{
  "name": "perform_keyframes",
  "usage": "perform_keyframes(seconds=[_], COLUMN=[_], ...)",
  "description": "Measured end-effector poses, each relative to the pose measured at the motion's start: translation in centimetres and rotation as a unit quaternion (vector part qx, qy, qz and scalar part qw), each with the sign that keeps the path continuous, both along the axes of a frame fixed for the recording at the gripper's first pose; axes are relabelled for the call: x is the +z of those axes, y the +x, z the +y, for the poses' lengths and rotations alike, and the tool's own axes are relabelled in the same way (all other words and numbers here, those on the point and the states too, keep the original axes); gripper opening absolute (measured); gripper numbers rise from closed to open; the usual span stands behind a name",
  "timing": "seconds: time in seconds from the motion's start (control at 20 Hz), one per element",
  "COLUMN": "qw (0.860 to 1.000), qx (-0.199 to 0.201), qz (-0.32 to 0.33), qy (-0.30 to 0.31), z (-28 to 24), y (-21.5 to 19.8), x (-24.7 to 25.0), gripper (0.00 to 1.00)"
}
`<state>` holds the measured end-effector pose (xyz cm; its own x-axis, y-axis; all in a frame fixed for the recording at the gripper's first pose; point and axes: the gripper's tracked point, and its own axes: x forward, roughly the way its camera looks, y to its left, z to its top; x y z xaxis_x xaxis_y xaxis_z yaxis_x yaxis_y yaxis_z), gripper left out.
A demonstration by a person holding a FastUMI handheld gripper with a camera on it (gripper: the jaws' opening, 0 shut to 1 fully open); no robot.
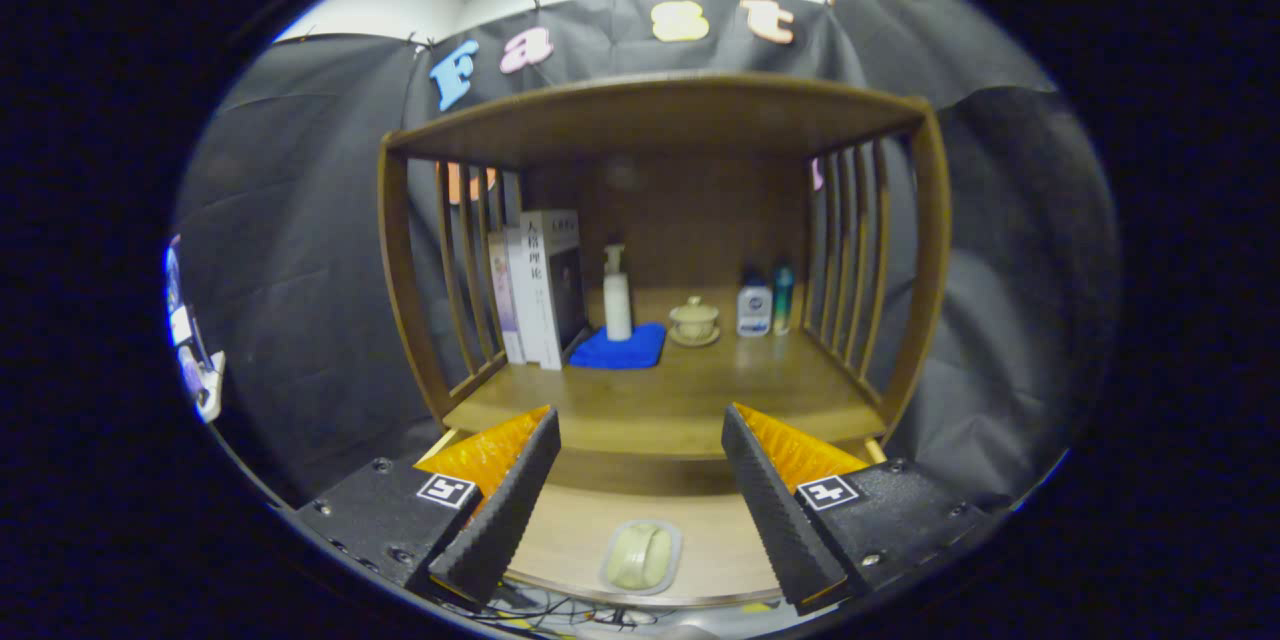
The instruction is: Pull open the drawer, take out the items inside it, and place them on the countertop above the cabinet.
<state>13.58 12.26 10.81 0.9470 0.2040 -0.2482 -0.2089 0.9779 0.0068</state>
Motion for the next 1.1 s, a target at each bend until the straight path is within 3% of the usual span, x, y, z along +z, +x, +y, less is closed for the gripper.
perform_keyframes(seconds=[0.15,0.35,0.65,0.8,0.95,1.1], qw=[0.995,0.979,0.939,0.920,0.917,0.905], qx=[0.009,-0.001,-0.025,-0.036,-0.048,-0.052], qz=[0.095,0.199,0.339,0.387,0.390,0.414], qy=[-0.011,-0.042,-0.060,-0.060,-0.065,-0.077], z=[0.8,0.6,0.4,0.1,-0.2,-0.6], y=[2.3,3.9,3.9,3.1,3.4,2.9], x=[-2.8,-6.9,-14.2,-17.4,-18.4,-20.3], gripper=[1.00,0.97,0.90,0.81,0.71,0.57])
